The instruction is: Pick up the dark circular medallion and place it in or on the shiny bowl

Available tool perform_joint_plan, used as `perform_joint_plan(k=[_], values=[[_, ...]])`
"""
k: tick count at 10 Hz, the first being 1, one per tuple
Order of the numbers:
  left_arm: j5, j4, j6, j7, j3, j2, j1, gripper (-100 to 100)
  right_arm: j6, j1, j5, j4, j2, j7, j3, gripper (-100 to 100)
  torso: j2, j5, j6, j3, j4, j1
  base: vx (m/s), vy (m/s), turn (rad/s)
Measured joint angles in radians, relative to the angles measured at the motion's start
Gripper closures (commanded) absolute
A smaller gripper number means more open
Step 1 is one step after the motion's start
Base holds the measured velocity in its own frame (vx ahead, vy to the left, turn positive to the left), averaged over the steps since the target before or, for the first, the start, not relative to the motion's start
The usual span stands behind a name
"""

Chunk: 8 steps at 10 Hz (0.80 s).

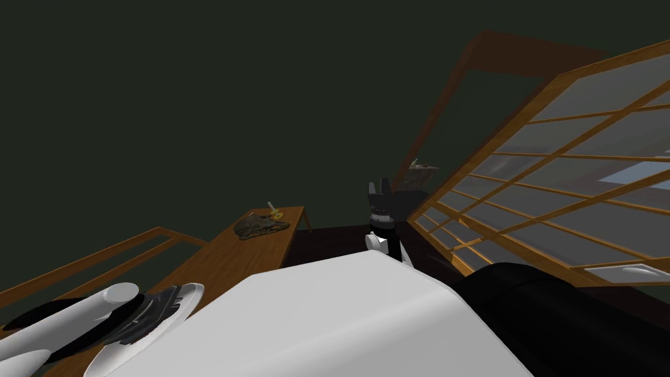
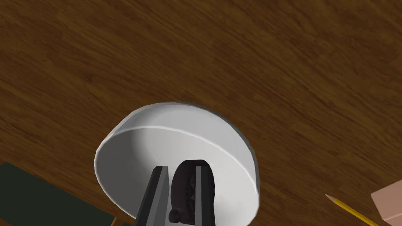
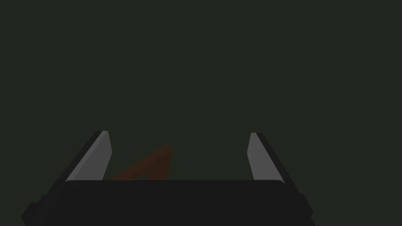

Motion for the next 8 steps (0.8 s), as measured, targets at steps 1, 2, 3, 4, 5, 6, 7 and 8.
perform_joint_plan(k=[1, 2, 3, 4, 5, 6, 7, 8], values=[[0.003, 0.035, -0.009, -0.019, 0.005, 0.012, -0.014, 100, 0.0, 0.0, 0.0, 0.0, 0.0, 0.0, 0.0, 0, 0.0, 0.001, 0.0, 0.0, 0.0, 0.001, -0.008, 0.12, -0.021], [0.005, 0.036, -0.015, -0.029, 0.016, 0.021, -0.003, 100, 0.0, 0.0, 0.0, 0.0, 0.0, 0.0, 0.0, 0, 0.0, 0.001, 0.0, 0.0, 0.0, 0.003, -0.013, 0.113, -0.02], [0.009, 0.075, -0.027, -0.053, 0.024, 0.037, -0.018, 100, 0.0, 0.0, 0.0, 0.0, 0.0, 0.0, 0.0, 0, -0.001, 0.001, 0.0, 0.0, 0.0, 0.003, -0.027, 0.111, -0.031], [0.009, 0.036, -0.025, -0.05, 0.043, 0.045, 0.016, 100, 0.0, 0.0, 0.0, 0.0, 0.0, 0.0, 0.0, 0, 0.001, 0.001, 0.0, 0.001, 0.001, 0.002, -0.028, 0.086, -0.007], [0.014, 0.055, -0.026, -0.061, 0.051, 0.059, 0.009, 100, 0.0, 0.0, 0.0, 0.0, 0.0, 0.0, 0.0, 0, 0.001, 0.001, 0.0, 0.001, 0.001, 0.001, -0.012, 0.035, 0.0], [0.014, 0.059, -0.028, -0.066, 0.052, 0.062, 0.008, -100, 0.0, 0.0, 0.0, 0.0, 0.0, 0.0, 0.0, 0, 0.0, 0.002, 0.001, 0.0, 0.001, -0.003, -0.003, 0.009, 0.0], [0.014, 0.059, -0.028, -0.065, 0.052, 0.062, 0.008, -100, 0.0, 0.0, 0.0, 0.0, 0.0, 0.0, 0.0, 0, -0.001, 0.001, 0.001, 0.0, 0.0, -0.005, 0.0, 0.0, 0.0], [0.014, 0.059, -0.028, -0.065, 0.052, 0.062, 0.008, -100, 0.0, 0.0, 0.0, 0.0, 0.0, 0.0, 0.0, 0, -0.001, 0.001, 0.001, 0.0, 0.0, -0.006, 0.0, 0.0, 0.0]])
